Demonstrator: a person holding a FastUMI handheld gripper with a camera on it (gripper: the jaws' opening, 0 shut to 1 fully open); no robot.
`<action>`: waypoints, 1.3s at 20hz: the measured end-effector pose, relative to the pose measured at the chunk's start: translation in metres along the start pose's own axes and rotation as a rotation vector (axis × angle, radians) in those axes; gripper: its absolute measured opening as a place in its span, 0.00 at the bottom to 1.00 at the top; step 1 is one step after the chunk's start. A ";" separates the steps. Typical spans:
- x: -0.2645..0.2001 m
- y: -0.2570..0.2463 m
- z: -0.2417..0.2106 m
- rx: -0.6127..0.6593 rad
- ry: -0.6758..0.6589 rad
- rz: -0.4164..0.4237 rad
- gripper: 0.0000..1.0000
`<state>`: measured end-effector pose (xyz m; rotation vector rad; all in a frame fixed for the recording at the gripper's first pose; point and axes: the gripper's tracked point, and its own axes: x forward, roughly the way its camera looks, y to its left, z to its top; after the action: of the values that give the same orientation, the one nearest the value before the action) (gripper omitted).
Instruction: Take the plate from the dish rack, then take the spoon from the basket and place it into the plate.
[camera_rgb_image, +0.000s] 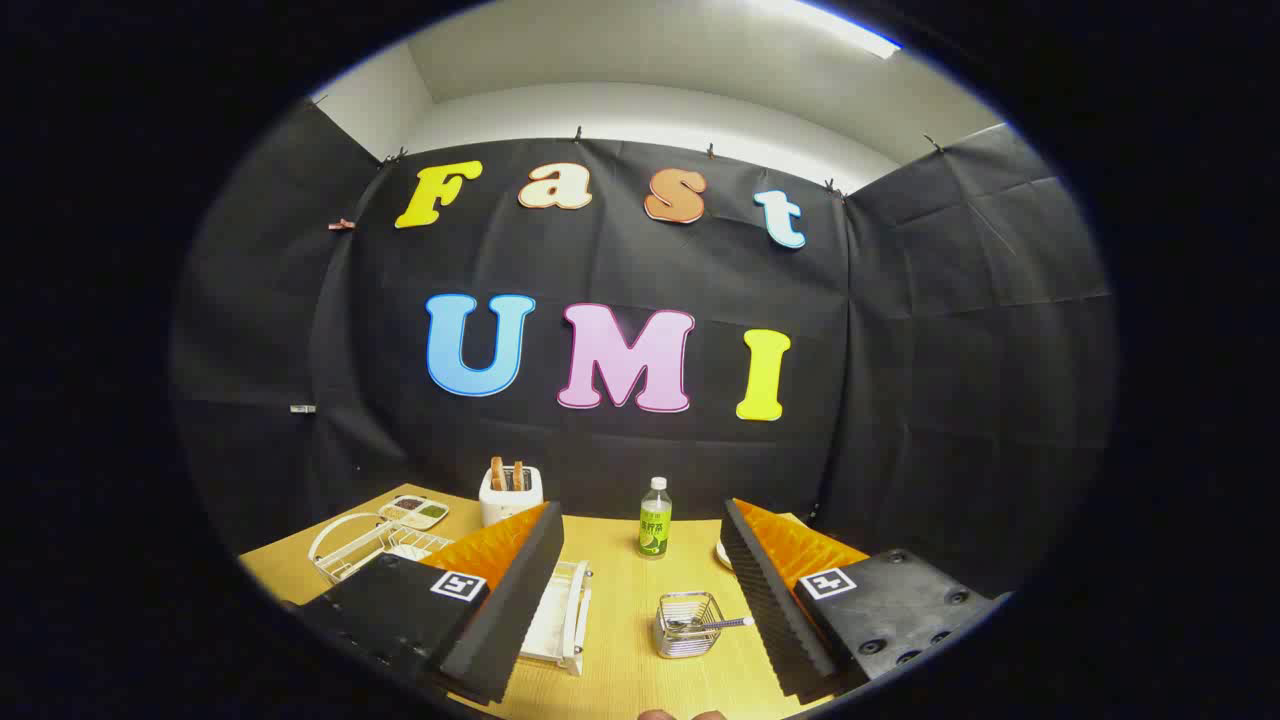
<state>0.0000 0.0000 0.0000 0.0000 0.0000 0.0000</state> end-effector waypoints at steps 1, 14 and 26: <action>0.001 0.002 -0.002 0.002 0.007 0.002 0.97; 0.000 0.008 -0.016 0.006 0.045 -0.002 0.97; 0.023 0.015 -0.018 0.008 0.085 0.013 0.97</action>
<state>0.0230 0.0146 -0.0182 0.0080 0.0846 0.0128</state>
